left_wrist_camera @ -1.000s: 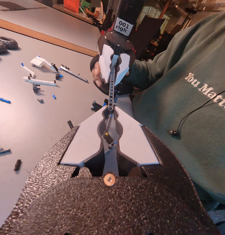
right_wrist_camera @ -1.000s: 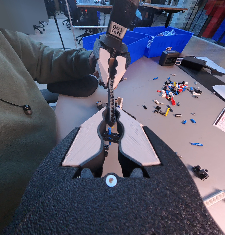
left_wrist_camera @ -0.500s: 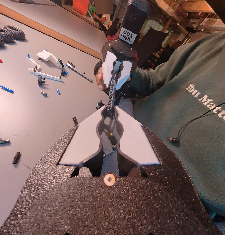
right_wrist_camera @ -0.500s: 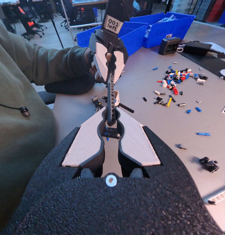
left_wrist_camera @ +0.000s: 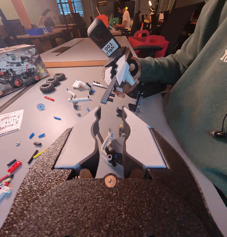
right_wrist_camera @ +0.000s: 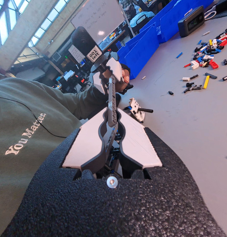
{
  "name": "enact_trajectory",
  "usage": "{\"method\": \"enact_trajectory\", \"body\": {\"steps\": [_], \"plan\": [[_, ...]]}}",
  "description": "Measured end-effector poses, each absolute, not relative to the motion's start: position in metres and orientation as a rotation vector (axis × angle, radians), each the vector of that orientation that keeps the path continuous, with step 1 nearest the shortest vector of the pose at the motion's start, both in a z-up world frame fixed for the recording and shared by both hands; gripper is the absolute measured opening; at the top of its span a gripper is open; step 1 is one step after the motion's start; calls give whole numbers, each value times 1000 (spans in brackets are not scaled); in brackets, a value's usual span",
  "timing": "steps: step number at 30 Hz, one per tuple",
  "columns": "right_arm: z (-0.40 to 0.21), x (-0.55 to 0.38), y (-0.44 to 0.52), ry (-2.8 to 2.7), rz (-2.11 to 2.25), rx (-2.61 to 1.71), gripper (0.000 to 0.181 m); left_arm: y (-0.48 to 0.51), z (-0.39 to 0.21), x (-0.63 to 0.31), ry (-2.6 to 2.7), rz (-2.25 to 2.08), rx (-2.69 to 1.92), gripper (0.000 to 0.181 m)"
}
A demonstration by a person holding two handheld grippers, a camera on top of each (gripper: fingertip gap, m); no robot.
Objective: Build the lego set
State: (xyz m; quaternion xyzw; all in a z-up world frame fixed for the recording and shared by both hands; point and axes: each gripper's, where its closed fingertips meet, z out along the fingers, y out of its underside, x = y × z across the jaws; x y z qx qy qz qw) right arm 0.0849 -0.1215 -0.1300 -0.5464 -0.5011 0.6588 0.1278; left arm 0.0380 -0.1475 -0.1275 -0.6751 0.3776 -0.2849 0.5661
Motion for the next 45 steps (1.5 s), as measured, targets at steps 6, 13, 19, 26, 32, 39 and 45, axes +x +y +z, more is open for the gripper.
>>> {"method": "enact_trajectory", "body": {"steps": [6, 13, 19, 26, 32, 39, 45], "plan": [[-126, 85, -129, -1412, 2092, -1628, 10, -150, -131, 45, 942, -623, -1580, 0], [-127, 86, -126, -1371, 2144, -1659, 10, -137, -123, 29, 872, -471, -1548, 24], [-130, 85, -126, -1344, 2209, -1711, 10, -139, -120, 34, 933, -354, -1503, 34], [-133, 83, -129, -1322, 2259, -1763, 10, -141, -129, 39, 963, -408, -1550, 10], [-135, 80, -121, -1307, 2191, -1732, 10, -142, -137, 40, 811, -780, -1692, 7], [-132, 79, -119, -1456, 1872, -1468, 17, -148, -139, 43, 649, -1198, -1770, 7], [-133, 85, -119, -1644, 1268, -1009, 38, -148, -142, 41, 526, -1395, -1806, 7]]}}
